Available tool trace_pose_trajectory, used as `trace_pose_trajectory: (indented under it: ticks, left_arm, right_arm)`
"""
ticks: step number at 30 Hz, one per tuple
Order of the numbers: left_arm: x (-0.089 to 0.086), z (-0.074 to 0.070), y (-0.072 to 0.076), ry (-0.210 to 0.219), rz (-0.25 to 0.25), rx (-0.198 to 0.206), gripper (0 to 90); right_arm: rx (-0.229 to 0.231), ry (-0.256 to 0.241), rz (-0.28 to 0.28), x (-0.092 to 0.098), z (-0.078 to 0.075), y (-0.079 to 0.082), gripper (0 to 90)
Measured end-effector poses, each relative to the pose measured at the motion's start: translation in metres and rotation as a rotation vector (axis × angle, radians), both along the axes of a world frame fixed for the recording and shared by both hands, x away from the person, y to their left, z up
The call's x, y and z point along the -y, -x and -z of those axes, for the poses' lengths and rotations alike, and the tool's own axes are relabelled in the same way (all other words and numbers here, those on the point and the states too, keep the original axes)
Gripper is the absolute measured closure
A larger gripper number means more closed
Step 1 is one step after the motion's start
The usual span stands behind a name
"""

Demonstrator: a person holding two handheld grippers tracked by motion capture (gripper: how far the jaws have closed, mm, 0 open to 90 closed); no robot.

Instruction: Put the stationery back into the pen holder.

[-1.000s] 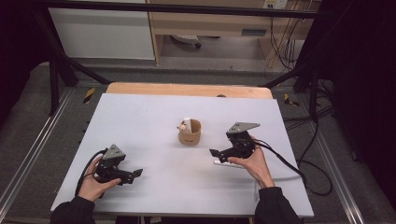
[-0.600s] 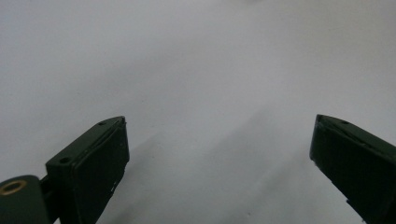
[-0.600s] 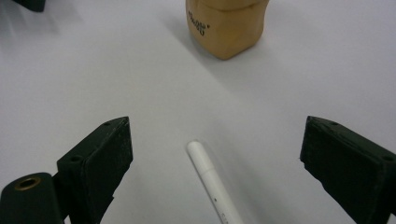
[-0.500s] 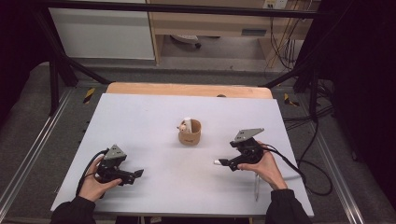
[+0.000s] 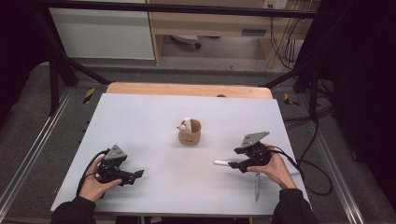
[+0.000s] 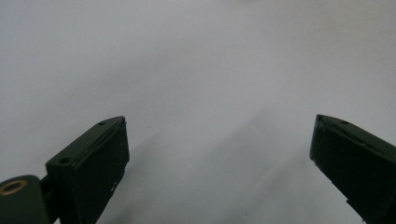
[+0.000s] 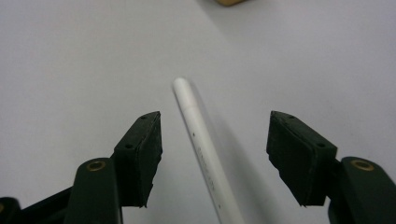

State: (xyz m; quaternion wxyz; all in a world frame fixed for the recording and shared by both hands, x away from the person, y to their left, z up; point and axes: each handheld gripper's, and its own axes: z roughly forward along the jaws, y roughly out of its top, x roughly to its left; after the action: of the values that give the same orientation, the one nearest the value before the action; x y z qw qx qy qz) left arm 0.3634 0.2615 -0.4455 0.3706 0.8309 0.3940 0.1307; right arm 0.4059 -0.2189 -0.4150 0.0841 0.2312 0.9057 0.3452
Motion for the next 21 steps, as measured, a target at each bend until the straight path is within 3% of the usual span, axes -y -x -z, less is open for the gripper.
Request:
trace_pose_trajectory:
  ticks: [14,21]
  left_arm:
    - [0.0,0.0,0.0,0.001,0.004,-0.001,4.7]
    - [0.001,0.001,0.0,0.002,0.004,-0.003,4.7]
  right_arm:
    - [-0.022,0.078,-0.072,0.025,0.013,-0.001,57.7]
    - [-0.03,0.076,-0.11,0.029,0.019,-0.003,64.4]
